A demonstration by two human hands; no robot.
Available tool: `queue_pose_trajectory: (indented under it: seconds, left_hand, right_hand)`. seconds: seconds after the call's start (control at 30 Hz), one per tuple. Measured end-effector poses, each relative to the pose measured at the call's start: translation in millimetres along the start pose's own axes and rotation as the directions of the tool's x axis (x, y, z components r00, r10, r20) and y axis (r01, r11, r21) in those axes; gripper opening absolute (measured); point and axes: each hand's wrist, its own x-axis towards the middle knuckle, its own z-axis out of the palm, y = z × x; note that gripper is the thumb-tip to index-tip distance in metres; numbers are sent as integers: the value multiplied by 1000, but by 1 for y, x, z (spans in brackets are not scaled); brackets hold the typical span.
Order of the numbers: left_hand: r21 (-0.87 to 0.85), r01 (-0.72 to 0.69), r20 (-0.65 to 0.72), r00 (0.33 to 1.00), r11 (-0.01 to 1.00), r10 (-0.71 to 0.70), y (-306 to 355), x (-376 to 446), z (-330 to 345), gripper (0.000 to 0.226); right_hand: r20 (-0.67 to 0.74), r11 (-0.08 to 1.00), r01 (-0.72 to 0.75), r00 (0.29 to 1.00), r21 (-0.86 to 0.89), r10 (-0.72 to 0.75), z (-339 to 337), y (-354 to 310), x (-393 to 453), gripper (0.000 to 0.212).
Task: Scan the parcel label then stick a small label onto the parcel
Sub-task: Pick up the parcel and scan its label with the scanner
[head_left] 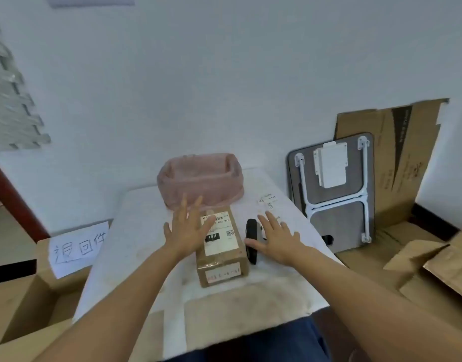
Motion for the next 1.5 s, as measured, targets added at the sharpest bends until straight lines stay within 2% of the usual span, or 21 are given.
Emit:
queue_pose_trajectory:
  seconds: [0.2, 0.33, 0.47, 0.6, 0.7, 0.77, 0.83, 0.9, 0.97, 1.0, 1.03, 1.07, 1.17, 1.33, 1.4, 1.5]
  left_hand:
    - [-60, 105, 50, 994, 993, -102, -9, -21, 16, 77]
    - [-184, 133, 86, 989, 974, -119, -14, -28, 22, 84]
    - [-354, 163, 131, 984, 921, -124, -19, -37, 29, 94]
    - [-401, 163, 119, 985, 901, -126, -19, -43, 33, 93]
    - [-419, 176, 113, 984, 891, -141, -17, -45, 34, 98]
    - [-422, 171, 108, 984, 890, -138, -16, -45, 35, 95]
    - [-430, 159, 92, 987, 888, -132, -15, -47, 37, 92]
    - [-446, 150, 75, 989, 882, -130, -14, -50, 37, 90]
    - [-469, 139, 61, 990, 872, -125, -12, -53, 38, 91]
    - [-478, 139, 59, 990, 867, -127, -11, -54, 38, 92]
    - [-485, 144, 59, 990, 862, -132, -11, -55, 38, 94]
    - [-492, 153, 63, 988, 857, -141, -10, -57, 38, 96]
    - [-513, 218, 110, 976, 830, -189, -5, -60, 36, 102]
    - [-581, 408, 303, 911, 704, -278, -16, -53, 43, 104]
    - [-642, 421, 351, 904, 641, -242, -24, -50, 47, 94]
    - [-723, 359, 369, 923, 591, -110, -16, -57, 32, 64]
  right_hand:
    - [-13, 998, -13, 1000, -58, 13, 22, 14, -17, 108]
    - [-42, 971, 18, 999, -238, -29, 28, 20, -17, 108]
    - [-36, 961, 5, 999, -277, -16, 29, 23, -13, 93]
    - [-82, 967, 18, 996, -256, -40, 26, 22, -12, 74]
    - [-193, 992, 3, 981, -126, -28, 17, 13, -13, 72]
    - [-272, 989, -22, 960, 149, 62, 2, 0, -14, 72]
    - [-278, 915, -18, 950, 402, 141, -17, -15, -14, 58]
    - [-209, 776, 13, 966, 631, 154, -34, -28, -18, 34]
    - [-94, 503, 17, 987, 864, 128, -43, -40, -26, 24]
    - [-38, 376, -6, 993, 927, 110, -44, -44, -29, 23]
    - [-7, 310, -26, 994, 950, 105, -40, -46, -29, 24]
    - [5, 301, -40, 993, 953, 117, -33, -47, -29, 25]
    - [4, 353, -72, 982, 933, 190, -10, -49, -28, 28]
    - [27, 335, -93, 980, 937, 196, 5, -56, -31, 30]
    - [12, 340, -76, 983, 937, 186, 5, -58, -33, 25]
    - [-4, 335, -51, 987, 941, 163, 2, -60, -34, 25]
